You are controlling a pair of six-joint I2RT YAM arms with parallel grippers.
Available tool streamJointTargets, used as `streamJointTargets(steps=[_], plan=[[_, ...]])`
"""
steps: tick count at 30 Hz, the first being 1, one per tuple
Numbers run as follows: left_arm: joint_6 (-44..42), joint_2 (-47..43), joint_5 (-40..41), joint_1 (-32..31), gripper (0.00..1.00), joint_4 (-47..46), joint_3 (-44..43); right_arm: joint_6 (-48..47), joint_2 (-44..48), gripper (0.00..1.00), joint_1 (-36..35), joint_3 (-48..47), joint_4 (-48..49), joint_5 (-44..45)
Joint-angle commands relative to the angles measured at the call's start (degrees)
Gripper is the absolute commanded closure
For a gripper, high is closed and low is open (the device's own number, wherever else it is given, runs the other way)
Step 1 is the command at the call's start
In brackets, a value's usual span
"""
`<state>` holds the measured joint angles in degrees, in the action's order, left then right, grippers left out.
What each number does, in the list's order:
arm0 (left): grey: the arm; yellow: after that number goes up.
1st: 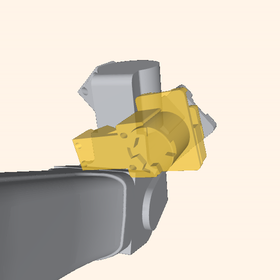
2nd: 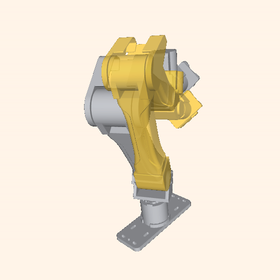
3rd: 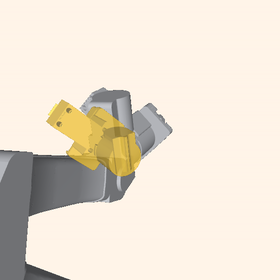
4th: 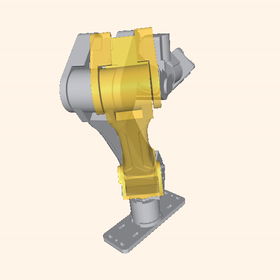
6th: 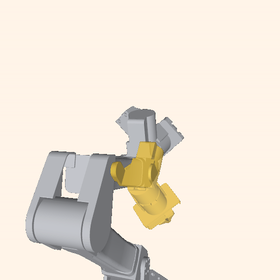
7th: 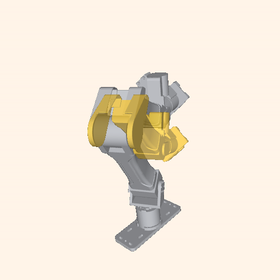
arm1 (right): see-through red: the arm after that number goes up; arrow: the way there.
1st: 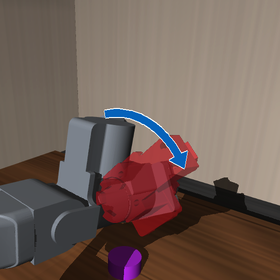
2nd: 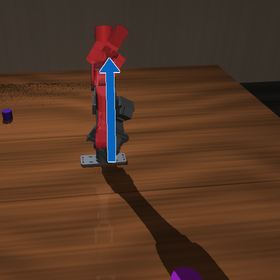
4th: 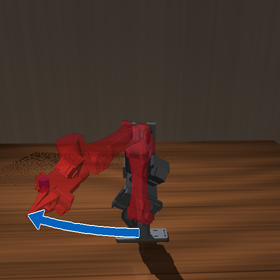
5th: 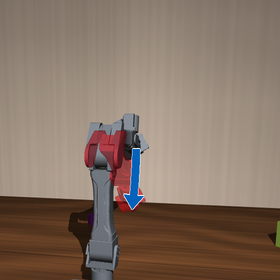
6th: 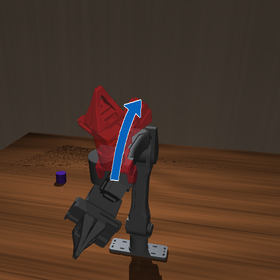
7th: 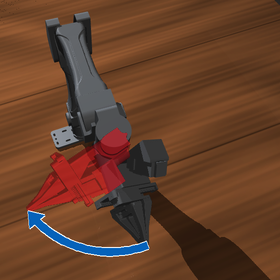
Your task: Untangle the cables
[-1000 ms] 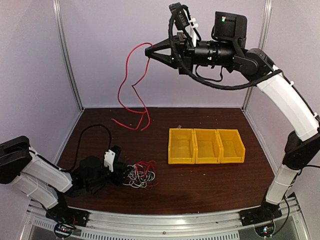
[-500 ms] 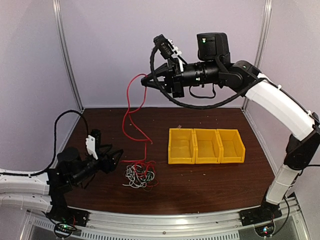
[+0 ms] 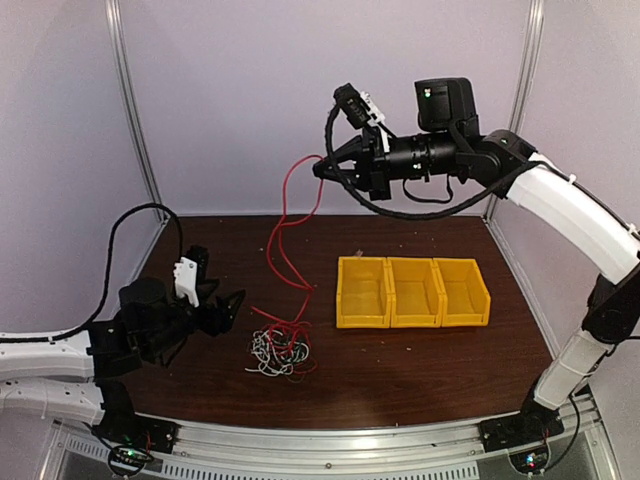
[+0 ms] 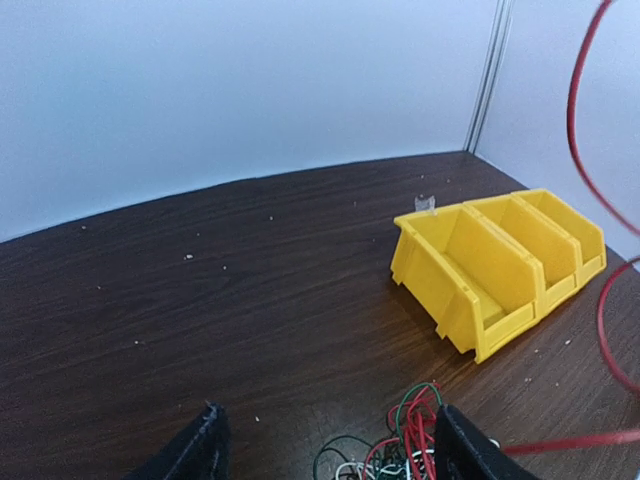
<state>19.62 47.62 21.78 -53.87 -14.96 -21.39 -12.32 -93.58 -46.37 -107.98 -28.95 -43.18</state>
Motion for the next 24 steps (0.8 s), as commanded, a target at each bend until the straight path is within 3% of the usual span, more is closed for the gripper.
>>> streamJointTargets(steps=[1, 9, 18, 24], plan=[[-1.07, 6.67, 0.09, -0.36, 0.29, -2.9, -1.33, -0.76, 4.57, 1.0, 3.32, 0.94, 0.54, 1.86], [-1.27, 22.98, -0.97, -0.33, 0.29, -6.5, -10.75, -1.84, 12.09, 1.0, 13.49, 8.22, -1.59, 2.8], [-3.65, 38.72, 2.78, -0.27, 0.28, 13.63, -37.15, -4.08, 19.35, 1.0, 26.59, 16.58, -3.37, 9.97], [-10.12, 46.07, 3.69, -0.27, 0.27, 22.64, -51.96, -5.7, 23.0, 1.0, 32.69, 21.17, -4.6, 13.99]])
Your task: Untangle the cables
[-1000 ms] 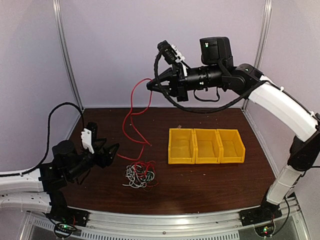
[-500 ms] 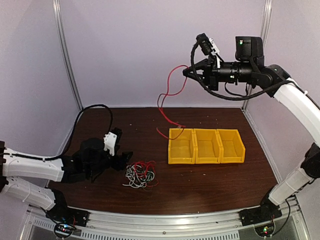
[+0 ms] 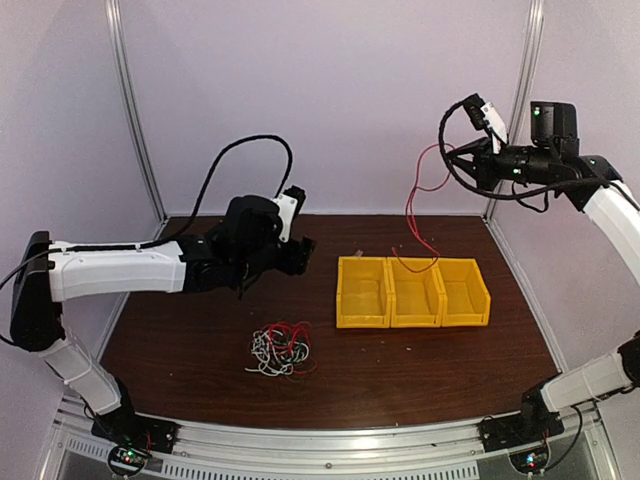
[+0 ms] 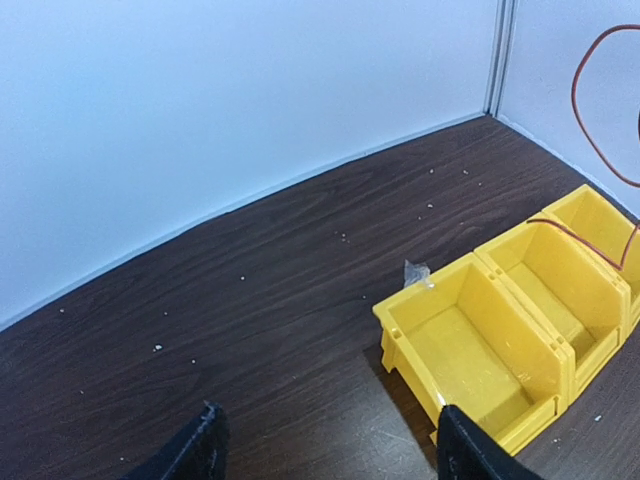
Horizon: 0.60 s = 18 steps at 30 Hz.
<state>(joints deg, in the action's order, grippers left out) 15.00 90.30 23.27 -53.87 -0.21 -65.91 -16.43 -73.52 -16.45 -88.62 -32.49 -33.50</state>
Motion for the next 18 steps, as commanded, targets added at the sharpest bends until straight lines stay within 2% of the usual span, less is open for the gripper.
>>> streamJointTargets(steps=[1, 4, 7, 11, 14, 18], plan=[[-7.03, 4.15, 3.42, -0.27, 0.26, 8.67, -8.68, -1.73, 3.09, 1.0, 3.61, 1.9, -1.53, 5.19], [-12.46, 5.49, 7.91, 0.45, 0.2, 6.86, -8.93, -2.07, 2.84, 1.0, 6.52, 1.32, -3.45, 8.13], [-17.66, 6.2, 10.01, 3.51, 0.2, 5.82, -7.12, -2.65, 1.92, 1.0, 10.55, 0.1, -6.18, 9.71], [-18.29, 2.49, 7.33, 8.14, 0.18, 1.51, -1.32, -3.89, 1.08, 1.0, 14.49, 0.23, -10.05, 11.11], [-18.34, -0.55, 7.78, 8.73, 0.15, -2.38, 2.07, -4.12, 2.45, 1.0, 17.16, 3.02, -10.97, 10.74], [-17.96, -0.9, 8.47, 8.78, 0.15, -0.86, 1.66, -4.67, 4.86, 1.0, 18.44, 6.35, -10.59, 12.11]])
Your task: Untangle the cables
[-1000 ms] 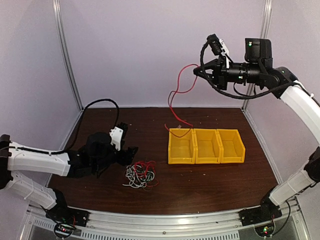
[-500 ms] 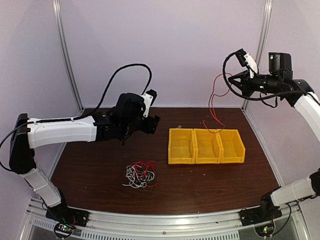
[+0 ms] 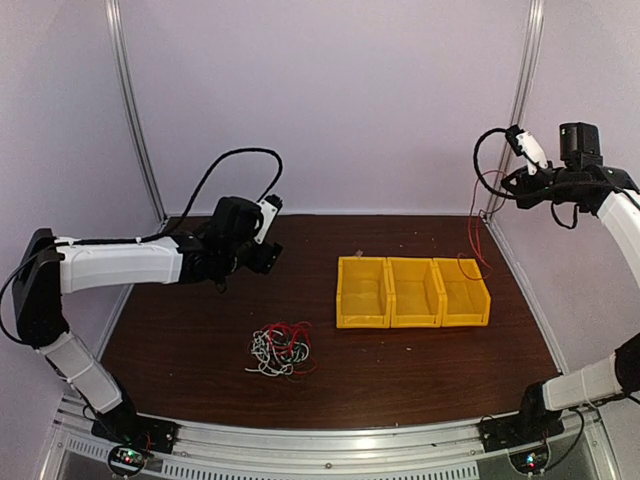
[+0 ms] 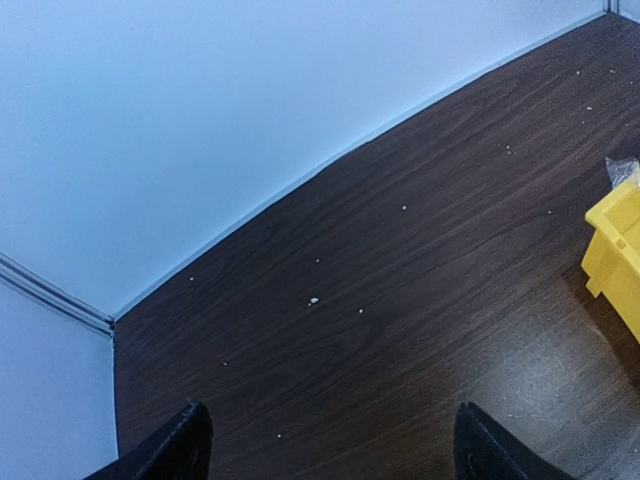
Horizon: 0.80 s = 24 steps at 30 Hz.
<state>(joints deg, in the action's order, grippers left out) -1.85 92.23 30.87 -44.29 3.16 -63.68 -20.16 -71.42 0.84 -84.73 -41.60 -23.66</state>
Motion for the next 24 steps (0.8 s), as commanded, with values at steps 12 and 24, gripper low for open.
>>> streamJointTargets(steps=[12, 24], plan=[[0.42, -4.24, 0.27, -0.87, 0.15, -1.71, -1.37, -0.74, -0.39, 1.0, 1.36, 4.5, -1.09, 1.21], [0.41, -4.8, 0.24, -0.87, 0.15, -1.91, -1.1, 1.48, 2.92, 1.0, 1.44, 1.71, -2.8, -4.11]])
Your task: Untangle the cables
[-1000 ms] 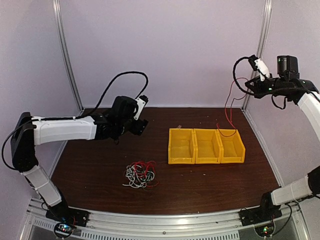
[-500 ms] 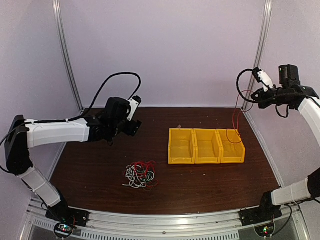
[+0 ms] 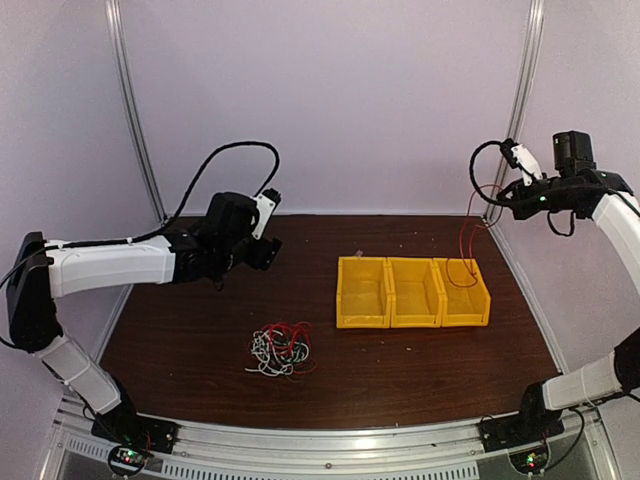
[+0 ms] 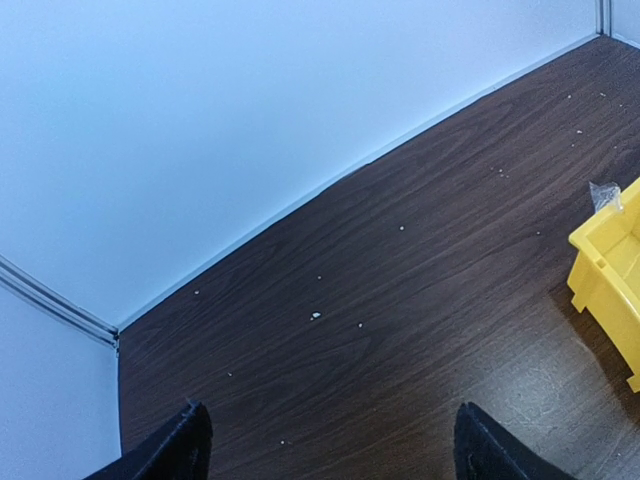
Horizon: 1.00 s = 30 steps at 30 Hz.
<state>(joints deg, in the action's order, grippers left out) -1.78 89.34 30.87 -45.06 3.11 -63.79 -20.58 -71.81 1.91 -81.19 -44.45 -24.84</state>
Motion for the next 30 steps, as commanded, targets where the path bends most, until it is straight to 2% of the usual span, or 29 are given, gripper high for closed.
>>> streamJointTargets(steps=[1, 6, 21, 30], plan=[[0.29, -1.77, 0.22, -0.06, 0.15, -1.88, -0.99, 2.66, 4.97, 1.0, 0.37, -2.64, 0.81, -3.2], [0.5, -1.34, -0.14, -0.12, 0.15, -1.62, -1.16, 2.53, 5.08, 1.0, 1.94, -8.41, -0.4, -2.82], [0.07, -1.43, 0.78, -0.12, 0.15, -1.71, -0.99, 1.21, 8.38, 1.0, 1.95, -1.89, 0.06, -2.36], [0.03, -1.51, 1.05, -0.21, 0.15, -1.63, -0.95, 1.9, 8.05, 1.0, 1.95, 9.03, 4.41, -0.65]])
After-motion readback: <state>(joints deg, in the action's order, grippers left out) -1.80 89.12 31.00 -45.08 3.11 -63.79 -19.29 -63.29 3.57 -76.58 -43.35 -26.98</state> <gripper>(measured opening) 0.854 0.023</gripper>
